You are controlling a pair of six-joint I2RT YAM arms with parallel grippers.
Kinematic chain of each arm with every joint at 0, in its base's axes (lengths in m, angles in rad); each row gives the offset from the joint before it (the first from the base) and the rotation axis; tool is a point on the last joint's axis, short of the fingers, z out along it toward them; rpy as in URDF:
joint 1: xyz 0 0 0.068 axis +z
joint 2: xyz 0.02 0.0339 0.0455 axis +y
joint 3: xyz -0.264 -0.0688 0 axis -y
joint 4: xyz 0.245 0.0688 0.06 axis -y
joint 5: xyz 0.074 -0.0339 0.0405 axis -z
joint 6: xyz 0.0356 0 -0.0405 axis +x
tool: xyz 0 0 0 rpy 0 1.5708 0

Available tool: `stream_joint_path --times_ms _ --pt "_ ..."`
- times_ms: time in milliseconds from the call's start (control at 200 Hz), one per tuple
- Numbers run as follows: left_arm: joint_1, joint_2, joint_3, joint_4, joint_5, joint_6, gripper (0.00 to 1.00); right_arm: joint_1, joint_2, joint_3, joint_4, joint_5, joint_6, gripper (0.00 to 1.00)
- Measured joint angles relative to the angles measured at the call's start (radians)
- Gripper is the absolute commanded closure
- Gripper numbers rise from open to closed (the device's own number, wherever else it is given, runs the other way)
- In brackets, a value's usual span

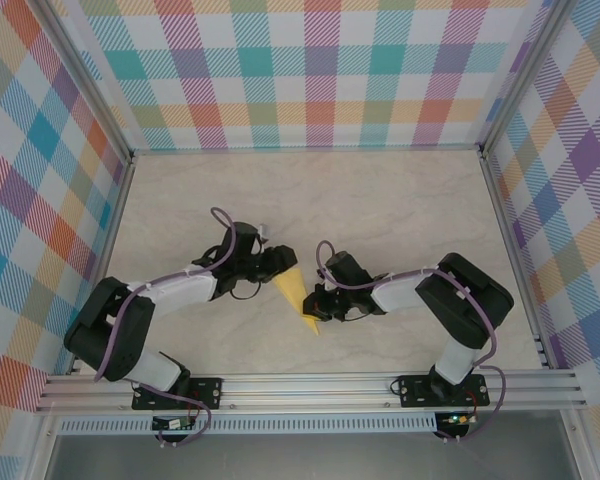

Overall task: Fold a paper plane with a square sheet of paper (pick it up from the middle)
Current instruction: Fold the wing for the fifth time at the center of the table.

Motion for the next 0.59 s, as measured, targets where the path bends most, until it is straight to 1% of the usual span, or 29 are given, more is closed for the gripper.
stream_joint_path --times_ms 160,305,595 --pt "-0.062 0.105 0.003 0.038 0.003 -0.031 0.5 0.001 0.006 0.004 0.013 0.011 0.018 0.94" --pt "-0.074 0.192 0.006 0.075 0.008 -0.064 0.51 0.001 0.009 0.005 0.02 0.012 0.021 0.93" --pt "-0.073 0.203 -0.012 0.134 -0.016 -0.102 0.54 0.001 -0.018 0.005 -0.003 0.03 0.01 0.91"
